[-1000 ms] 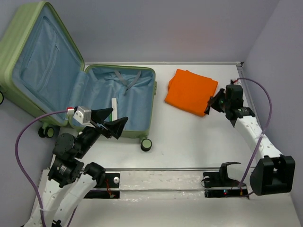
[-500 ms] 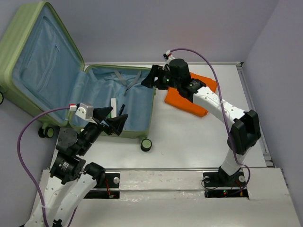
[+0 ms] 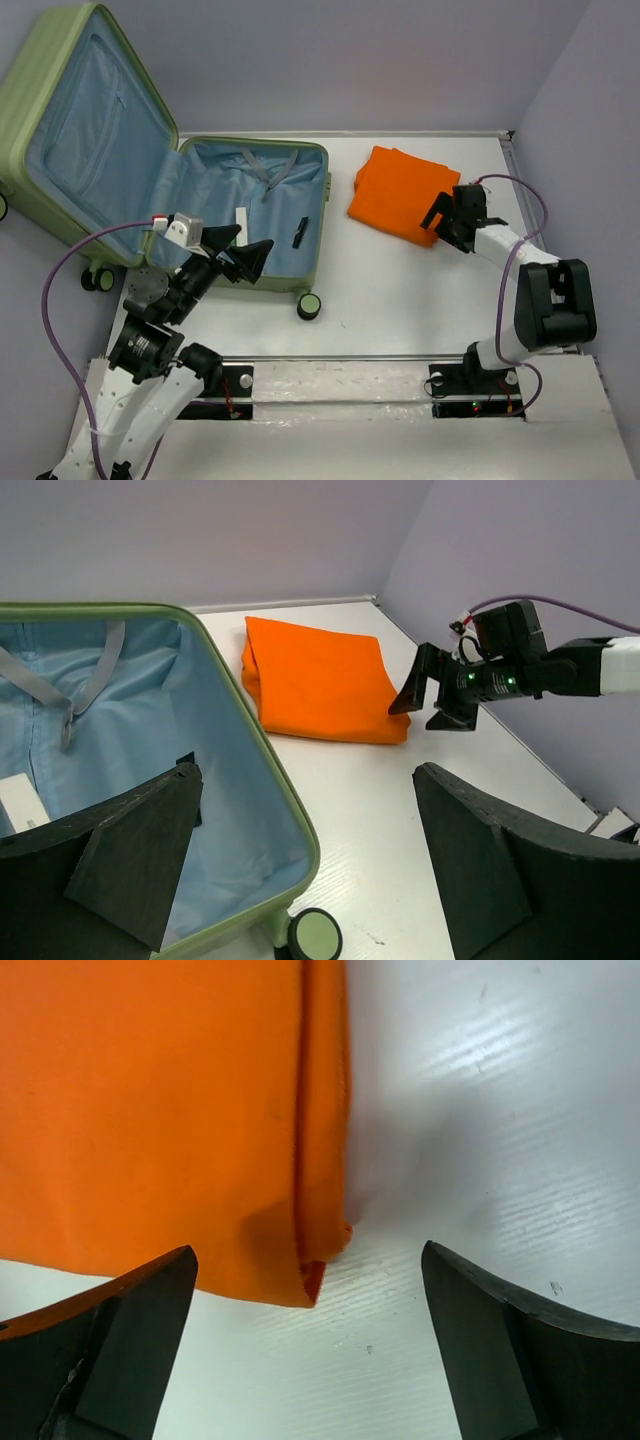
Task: Pack the luggage
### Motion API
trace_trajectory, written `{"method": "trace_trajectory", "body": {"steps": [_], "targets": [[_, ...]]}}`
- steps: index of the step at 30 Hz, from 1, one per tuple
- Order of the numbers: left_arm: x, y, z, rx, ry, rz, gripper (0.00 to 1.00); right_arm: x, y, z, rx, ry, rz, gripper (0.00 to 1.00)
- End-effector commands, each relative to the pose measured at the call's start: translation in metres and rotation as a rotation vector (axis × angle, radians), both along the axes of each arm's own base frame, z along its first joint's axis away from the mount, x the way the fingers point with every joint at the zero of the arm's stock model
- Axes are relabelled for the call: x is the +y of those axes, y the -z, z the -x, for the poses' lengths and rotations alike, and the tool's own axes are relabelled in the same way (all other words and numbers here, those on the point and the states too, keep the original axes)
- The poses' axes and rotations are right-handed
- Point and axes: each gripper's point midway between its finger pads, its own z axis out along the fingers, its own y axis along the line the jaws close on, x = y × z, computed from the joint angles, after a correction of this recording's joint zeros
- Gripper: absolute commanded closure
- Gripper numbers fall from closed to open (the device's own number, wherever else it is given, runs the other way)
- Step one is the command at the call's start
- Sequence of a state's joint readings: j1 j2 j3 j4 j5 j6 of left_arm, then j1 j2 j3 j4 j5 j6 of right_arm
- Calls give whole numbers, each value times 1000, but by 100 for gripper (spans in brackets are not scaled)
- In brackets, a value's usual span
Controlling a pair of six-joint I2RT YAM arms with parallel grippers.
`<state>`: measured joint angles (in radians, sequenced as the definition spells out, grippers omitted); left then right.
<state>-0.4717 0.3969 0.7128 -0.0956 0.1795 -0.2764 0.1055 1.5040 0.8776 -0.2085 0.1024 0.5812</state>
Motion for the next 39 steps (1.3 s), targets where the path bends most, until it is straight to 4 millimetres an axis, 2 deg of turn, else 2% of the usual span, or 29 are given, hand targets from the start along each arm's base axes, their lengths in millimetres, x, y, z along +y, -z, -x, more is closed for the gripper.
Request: {"method": "trace_trajectory", "body": {"steps": [1, 3, 5, 8, 9, 11, 12, 14, 16, 17, 18, 21, 22, 23, 24, 25, 26, 27, 28, 29, 30, 31, 32, 33, 34, 35, 36, 38, 39], "targets": [[1, -11, -6, -26, -12, 19, 1, 0, -4, -15, -91, 26, -49, 0], [0, -9, -8, -20, -15, 18, 1, -13, 13, -17, -63, 83, -81, 4], [0, -6, -10, -10, -17, 11, 1, -9, 18, -23, -75, 73, -155, 8], [-2, -2, -14, 8, -15, 4, 1, -6, 25, -33, -111, 66, -222, 33], [-3, -1, -16, 13, -11, 1, 1, -4, 27, -35, -110, 58, -234, 54], [-6, 3, -19, 28, 0, -7, 1, -7, 33, -35, -95, 63, -242, 72], [-7, 1, -21, 28, 0, -10, 1, -10, 34, -32, -93, 68, -244, 85], [-11, 4, -27, 54, 2, -10, 1, -9, 24, -23, -111, 51, -268, 91], [-16, -2, -30, 60, 20, 11, 1, -12, 32, 3, -91, 70, -267, 91], [-23, 0, -32, 91, 51, 23, 1, -24, 18, 8, -140, 99, -253, 91], [-26, -5, -33, 99, 63, 36, 1, -28, 32, 30, -110, 126, -255, 91], [-41, 3, -38, 188, 115, 65, 1, -41, 20, 50, -169, 162, -227, 88], [-46, -5, -39, 179, 140, 83, 1, -47, 31, 65, -143, 188, -215, 80], [-55, -1, -41, 208, 170, 83, 1, -48, 31, 69, -149, 193, -205, 72], [-64, -3, -38, 222, 203, 89, 1, -53, 23, 71, -182, 200, -194, 63], [-70, -7, -44, 235, 189, 100, 1, -59, 24, 75, -184, 221, -176, 40], [-77, -10, -46, 237, 187, 100, 1, -62, 21, 76, -193, 232, -161, 26], [-95, -12, -36, 241, 226, 93, 1, -65, 18, 76, -203, 240, -147, 6], [-105, -23, -35, 224, 230, 91, 1, -71, 13, 75, -221, 260, -134, 0], [-116, -12, -50, 253, 169, 61, 1, -73, 6, 71, -237, 266, -132, 0], [-128, -9, -51, 263, 167, 39, 1, -79, 3, 68, -246, 289, -114, 0], [-150, -20, -42, 249, 211, 16, 1, -84, 3, 64, -240, 313, -108, 0], [-159, -21, -49, 245, 186, -7, 1, -87, 2, 60, -238, 327, -106, 0], [-175, 10, -66, 301, 133, -91, 1, -95, -7, 49, -259, 355, -105, 0], [-192, 21, -76, 320, 116, -164, 1, -99, 5, 43, -222, 368, -113, 0], [-200, 25, -79, 326, 121, -194, 1, -98, 8, 35, -211, 360, -123, 0], [-205, 29, -85, 328, 111, -216, 1, -99, -2, 18, -226, 344, -126, 0], [-216, 27, -94, 326, 103, -230, 1, -98, 5, 4, -196, 323, -140, 0], [-224, 41, -100, 339, 107, -266, 1, -88, 21, -2, -148, 273, -179, 0]]}}
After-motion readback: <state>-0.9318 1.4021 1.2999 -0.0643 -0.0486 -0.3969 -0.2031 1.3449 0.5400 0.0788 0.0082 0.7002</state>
